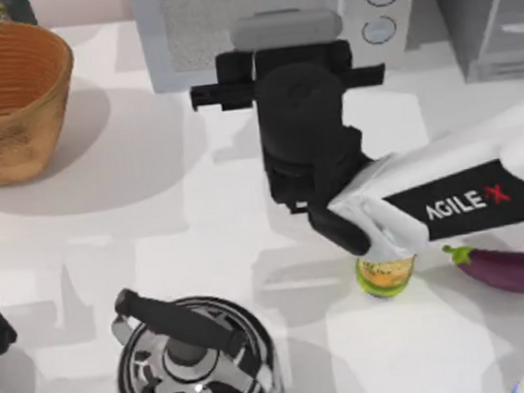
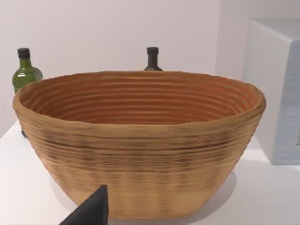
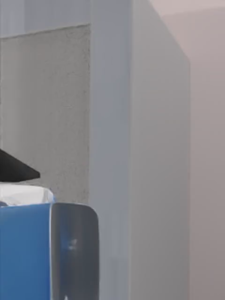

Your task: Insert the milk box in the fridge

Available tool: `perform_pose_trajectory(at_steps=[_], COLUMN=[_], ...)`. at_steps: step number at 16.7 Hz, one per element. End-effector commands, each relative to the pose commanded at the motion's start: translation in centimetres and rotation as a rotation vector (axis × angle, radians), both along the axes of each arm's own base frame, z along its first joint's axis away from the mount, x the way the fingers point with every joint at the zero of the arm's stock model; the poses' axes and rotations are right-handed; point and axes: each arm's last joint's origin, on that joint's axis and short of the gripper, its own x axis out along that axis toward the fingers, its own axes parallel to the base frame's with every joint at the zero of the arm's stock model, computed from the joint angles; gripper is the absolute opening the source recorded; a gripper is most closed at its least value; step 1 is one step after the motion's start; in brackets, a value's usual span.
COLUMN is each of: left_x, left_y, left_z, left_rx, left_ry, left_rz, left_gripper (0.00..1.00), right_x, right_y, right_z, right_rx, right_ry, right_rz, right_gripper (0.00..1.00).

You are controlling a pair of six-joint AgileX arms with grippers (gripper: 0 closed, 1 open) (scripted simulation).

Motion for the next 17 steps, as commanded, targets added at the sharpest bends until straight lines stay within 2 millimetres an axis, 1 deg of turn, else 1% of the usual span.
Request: perform_pose_trajectory(at_steps=[1,3,5,6,8,11,13,17], left_x=[0.0,0.0,0.0,0.0,0.0,0.0,0.0,0.0], left_y=[0.0,0.0,0.0,0.0,0.0,0.0,0.0,0.0], left_z=[0.0,0.0,0.0,0.0,0.0,0.0,0.0,0.0], left_rx=[0.000,0.000,0.000,0.000,0.000,0.000,0.000,0.000], left_ry=[0.000,0.000,0.000,0.000,0.000,0.000,0.000,0.000], left_rz=[0.000,0.000,0.000,0.000,0.000,0.000,0.000,0.000], left_gripper=[1.00,1.00,1.00,1.00,1.00,1.00,1.00,1.00], right_x=[0.0,-0.1,-0.9,-1.5,-3.5,-6.6,-8.3,-12.1], right_y=[-1.0,-3.6,-7.1,-9.0,-12.5,-16.7,-18.9,-22.5], right_z=[0.4,1.4,2.3,2.7,3.8,5.3,5.6,5.3], right_rx=[-0.005,-0.021,-0.045,-0.054,-0.057,-0.044,-0.038,-0.028], right_ry=[0.008,0.032,0.074,0.096,0.124,0.129,0.135,0.143], right_rz=[0.008,0.027,0.058,0.075,0.103,0.126,0.131,0.143], right_gripper=[0.00,0.00,0.00,0.00,0.00,0.00,0.00,0.00])
